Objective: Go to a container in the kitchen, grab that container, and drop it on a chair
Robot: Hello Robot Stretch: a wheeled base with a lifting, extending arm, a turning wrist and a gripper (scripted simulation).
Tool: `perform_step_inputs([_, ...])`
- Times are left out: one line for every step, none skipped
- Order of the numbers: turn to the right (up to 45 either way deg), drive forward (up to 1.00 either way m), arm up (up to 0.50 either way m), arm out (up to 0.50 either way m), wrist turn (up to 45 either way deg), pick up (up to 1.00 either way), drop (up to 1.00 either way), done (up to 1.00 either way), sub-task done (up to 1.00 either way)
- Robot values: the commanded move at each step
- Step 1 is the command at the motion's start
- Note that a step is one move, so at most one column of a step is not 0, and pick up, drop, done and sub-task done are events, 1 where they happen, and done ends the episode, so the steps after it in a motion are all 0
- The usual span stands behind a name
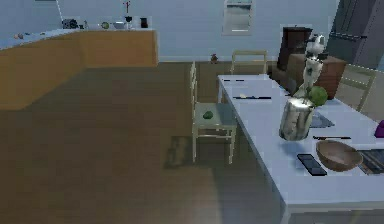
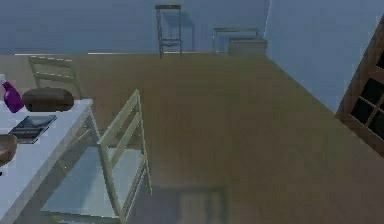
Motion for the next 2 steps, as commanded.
perform_step_inputs([0.0, 0.05, 0.00, 0.00, 0.0, 0.00, 0.00, 0.00, 0.00])
perform_step_inputs([-42.0, 0.00, 0.00, 0.00, 0.0, 0.00, 0.00, 0.00, 0.00])
